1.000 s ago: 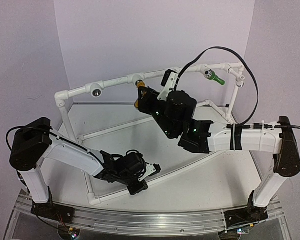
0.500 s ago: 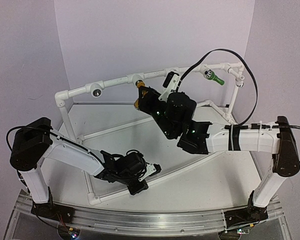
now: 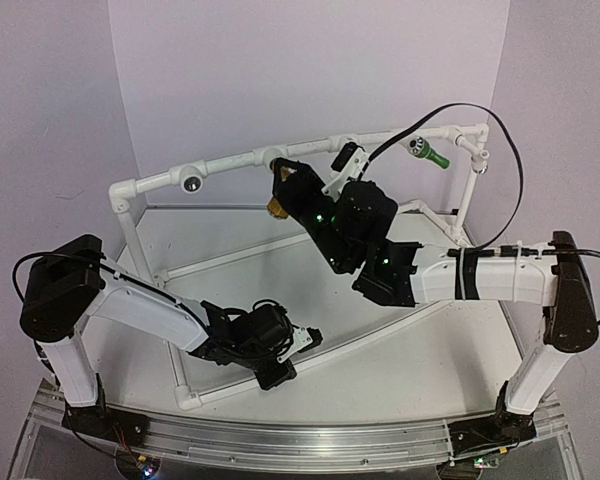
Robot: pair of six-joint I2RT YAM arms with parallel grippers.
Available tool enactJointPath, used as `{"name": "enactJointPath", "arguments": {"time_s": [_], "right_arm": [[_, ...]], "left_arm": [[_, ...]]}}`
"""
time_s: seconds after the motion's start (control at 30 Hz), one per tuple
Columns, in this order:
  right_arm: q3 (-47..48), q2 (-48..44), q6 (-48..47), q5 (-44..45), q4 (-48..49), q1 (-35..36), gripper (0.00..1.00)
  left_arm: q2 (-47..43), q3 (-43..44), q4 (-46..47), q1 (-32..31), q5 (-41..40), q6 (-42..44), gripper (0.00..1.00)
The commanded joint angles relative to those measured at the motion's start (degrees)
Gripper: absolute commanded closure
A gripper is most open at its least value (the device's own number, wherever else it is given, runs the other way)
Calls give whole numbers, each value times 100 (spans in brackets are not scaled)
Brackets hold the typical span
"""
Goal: Install the water faucets
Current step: Screw the water faucet onto the adaptor.
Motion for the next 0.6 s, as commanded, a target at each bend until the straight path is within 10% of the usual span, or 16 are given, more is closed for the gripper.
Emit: {"name": "enactJointPath", "arguments": {"time_s": [0.0,0.33,0.57], "right_arm": [[112,39,250,-441,163,-87,43],[-81,-201,-243,74,-231,218,3],[-226,-711,-537,446,-1248,525,2]], "left_arm": [[887,-47,266,-297,683,77,100],[892,-50,250,-304,667,75,100],[824,-93,307,-289,640,22,100]]}}
